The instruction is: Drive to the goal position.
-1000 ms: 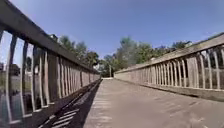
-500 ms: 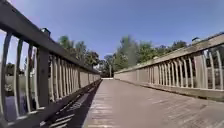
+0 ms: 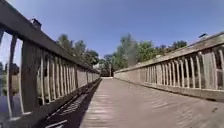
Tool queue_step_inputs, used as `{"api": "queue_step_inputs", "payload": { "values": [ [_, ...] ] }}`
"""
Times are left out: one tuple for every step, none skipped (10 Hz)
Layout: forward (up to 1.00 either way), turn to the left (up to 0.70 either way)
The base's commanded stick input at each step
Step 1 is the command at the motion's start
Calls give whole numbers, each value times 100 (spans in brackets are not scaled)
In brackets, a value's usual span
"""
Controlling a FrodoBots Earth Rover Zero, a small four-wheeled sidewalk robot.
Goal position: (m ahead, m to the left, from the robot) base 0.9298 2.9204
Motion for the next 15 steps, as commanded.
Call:
{"api": "queue_step_inputs", "payload": {
  "values": [
    [45,2],
    [45,2],
    [45,2],
    [45,2],
    [45,2],
    [45,2],
    [45,2],
    [45,2],
    [45,2],
    [45,2],
    [45,2],
    [45,2],
    [45,2],
    [45,2],
    [45,2]
  ]
}}
